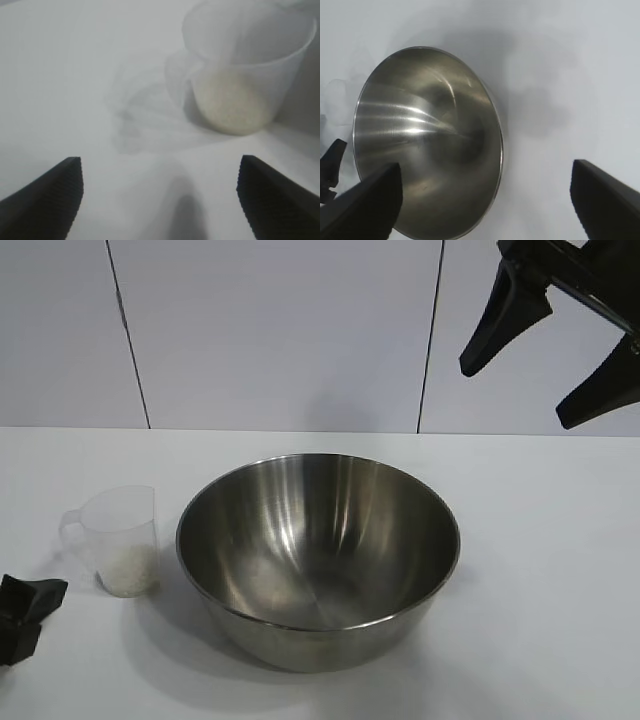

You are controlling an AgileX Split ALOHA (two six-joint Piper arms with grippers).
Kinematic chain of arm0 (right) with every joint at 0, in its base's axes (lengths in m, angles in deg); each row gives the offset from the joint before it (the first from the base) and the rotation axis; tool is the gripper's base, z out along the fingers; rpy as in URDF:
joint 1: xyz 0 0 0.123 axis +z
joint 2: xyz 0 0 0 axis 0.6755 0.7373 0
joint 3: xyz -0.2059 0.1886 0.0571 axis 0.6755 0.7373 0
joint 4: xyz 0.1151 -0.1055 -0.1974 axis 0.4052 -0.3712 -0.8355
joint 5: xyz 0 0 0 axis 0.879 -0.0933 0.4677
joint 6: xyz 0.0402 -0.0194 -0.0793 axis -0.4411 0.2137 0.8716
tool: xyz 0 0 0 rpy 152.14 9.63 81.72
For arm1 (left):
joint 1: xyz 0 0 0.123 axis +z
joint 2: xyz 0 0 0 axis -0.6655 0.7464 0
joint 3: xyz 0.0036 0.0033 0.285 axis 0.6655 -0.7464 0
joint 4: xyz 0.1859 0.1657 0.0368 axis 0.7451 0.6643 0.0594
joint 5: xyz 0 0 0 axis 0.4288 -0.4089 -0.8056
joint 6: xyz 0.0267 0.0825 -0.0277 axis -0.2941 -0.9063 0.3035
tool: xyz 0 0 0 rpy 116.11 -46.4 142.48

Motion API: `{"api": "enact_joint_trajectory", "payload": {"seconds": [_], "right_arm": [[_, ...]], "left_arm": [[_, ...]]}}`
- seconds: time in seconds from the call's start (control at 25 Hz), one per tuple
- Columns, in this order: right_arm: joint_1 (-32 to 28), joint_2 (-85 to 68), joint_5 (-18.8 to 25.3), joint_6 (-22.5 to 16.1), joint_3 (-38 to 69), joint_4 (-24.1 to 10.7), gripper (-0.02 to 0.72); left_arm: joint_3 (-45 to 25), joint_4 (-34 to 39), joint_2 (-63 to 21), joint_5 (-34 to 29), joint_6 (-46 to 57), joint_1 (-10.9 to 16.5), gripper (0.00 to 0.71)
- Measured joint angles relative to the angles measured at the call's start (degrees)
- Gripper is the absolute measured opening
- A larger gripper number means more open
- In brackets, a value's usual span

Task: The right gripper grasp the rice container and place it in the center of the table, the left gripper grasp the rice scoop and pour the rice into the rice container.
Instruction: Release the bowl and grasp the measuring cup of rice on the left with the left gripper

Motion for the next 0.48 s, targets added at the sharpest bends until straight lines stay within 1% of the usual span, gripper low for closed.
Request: {"api": "enact_joint_trajectory", "payload": {"seconds": [0.48], "right_arm": [[0.0, 0.0, -0.12, 0.0, 0.0, 0.0, 0.631]], "left_arm": [[5.54, -0.63, 0.92, 0.05, 0.05, 0.0, 0.603]]}}
